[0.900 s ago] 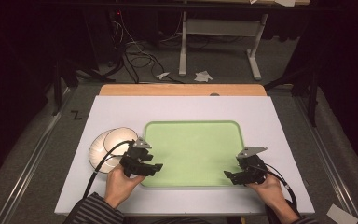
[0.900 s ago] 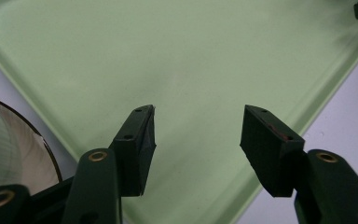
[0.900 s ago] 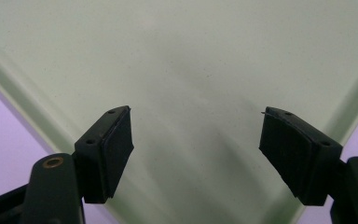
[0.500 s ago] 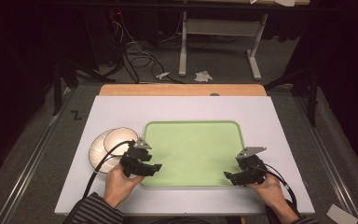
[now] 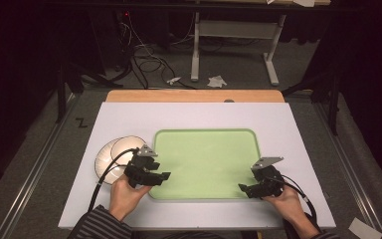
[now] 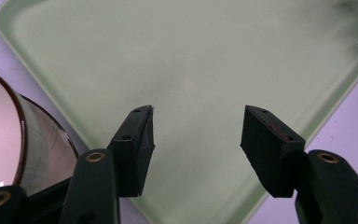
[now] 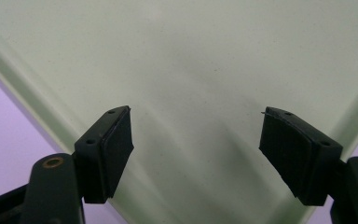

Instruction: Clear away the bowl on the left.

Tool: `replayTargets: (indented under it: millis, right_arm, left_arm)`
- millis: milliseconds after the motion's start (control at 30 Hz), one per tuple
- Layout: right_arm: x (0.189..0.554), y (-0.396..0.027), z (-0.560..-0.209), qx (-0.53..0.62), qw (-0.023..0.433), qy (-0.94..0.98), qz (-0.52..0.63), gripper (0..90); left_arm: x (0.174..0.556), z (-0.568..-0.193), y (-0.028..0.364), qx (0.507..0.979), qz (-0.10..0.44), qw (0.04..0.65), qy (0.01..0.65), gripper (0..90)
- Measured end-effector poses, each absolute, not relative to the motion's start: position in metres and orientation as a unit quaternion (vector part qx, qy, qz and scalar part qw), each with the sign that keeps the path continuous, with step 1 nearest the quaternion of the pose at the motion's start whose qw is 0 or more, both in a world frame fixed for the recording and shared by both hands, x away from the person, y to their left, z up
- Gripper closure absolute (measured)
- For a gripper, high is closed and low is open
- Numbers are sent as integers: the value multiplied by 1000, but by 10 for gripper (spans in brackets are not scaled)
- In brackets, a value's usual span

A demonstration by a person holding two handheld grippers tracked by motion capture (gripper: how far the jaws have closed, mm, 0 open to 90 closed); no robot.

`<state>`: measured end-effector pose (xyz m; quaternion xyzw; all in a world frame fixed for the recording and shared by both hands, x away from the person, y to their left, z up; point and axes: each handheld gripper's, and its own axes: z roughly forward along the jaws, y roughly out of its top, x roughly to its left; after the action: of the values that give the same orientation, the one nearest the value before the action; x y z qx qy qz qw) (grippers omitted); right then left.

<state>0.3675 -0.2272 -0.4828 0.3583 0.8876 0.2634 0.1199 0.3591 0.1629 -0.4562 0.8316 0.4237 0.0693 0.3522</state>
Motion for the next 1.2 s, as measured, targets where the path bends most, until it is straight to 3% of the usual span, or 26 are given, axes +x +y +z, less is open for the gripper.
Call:
replayTargets:
  millis: [1200]
  right_arm:
    - [368, -226, -484, 353, 116, 891, 261, 267]
  left_arm:
    - [363, -444, 197, 788, 95, 380, 475, 423]
